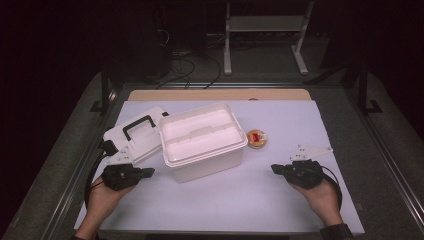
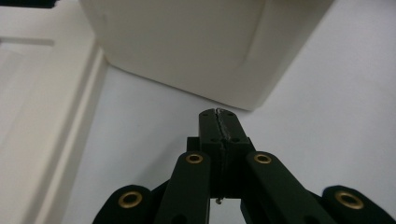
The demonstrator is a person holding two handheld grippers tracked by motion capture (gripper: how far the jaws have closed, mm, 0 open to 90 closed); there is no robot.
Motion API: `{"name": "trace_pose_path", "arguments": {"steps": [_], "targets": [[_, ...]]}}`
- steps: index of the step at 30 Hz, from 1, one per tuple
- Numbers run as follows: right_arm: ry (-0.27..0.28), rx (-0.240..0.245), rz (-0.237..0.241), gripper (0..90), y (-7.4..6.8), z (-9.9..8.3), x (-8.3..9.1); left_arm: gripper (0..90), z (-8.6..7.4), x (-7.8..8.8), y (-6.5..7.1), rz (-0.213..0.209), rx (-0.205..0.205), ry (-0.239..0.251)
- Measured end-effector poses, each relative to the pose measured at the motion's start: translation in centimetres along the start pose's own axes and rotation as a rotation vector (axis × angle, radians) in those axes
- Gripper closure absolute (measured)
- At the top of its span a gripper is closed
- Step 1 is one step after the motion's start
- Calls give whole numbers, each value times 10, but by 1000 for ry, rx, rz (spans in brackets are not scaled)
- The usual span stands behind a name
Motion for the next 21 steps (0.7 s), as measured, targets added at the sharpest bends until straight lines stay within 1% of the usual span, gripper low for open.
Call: {"name": "trace_pose_path", "arguments": {"steps": [3,5,7,8,10,12,16,19,20,21], "targets": [[11,20,13,898,3,12,-3,898,7,-3,-2,-3,-4,8],[7,38,18,898,6,21,-7,898,12,-4,-3,-3,-10,10],[9,45,21,897,9,26,-10,898,16,-6,-4,-2,-14,16],[10,46,29,897,13,33,-13,898,18,-8,-5,-4,-15,19],[12,49,36,897,17,38,-15,898,21,-10,-7,-4,-14,25],[17,51,46,898,21,44,-19,898,24,-11,-8,-15,-12,32],[19,56,58,897,27,55,-27,898,31,-13,-8,-22,-19,47],[11,59,54,897,31,60,-30,898,34,-14,-7,-27,-21,52],[14,55,57,898,33,62,-32,898,35,-15,-6,-29,-25,57],[16,51,65,897,38,67,-36,898,38,-16,-6,-32,-23,62]]}}
Point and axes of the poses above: each handheld gripper's, and its own axes: x roughly backward along the jaws, z roughly out of its top, y roughly to its right, the point moved 3 cm from there along -x, roughly forward along the jaws, and after that the axes turned 10 degrees about z, right-handed, at the moved point
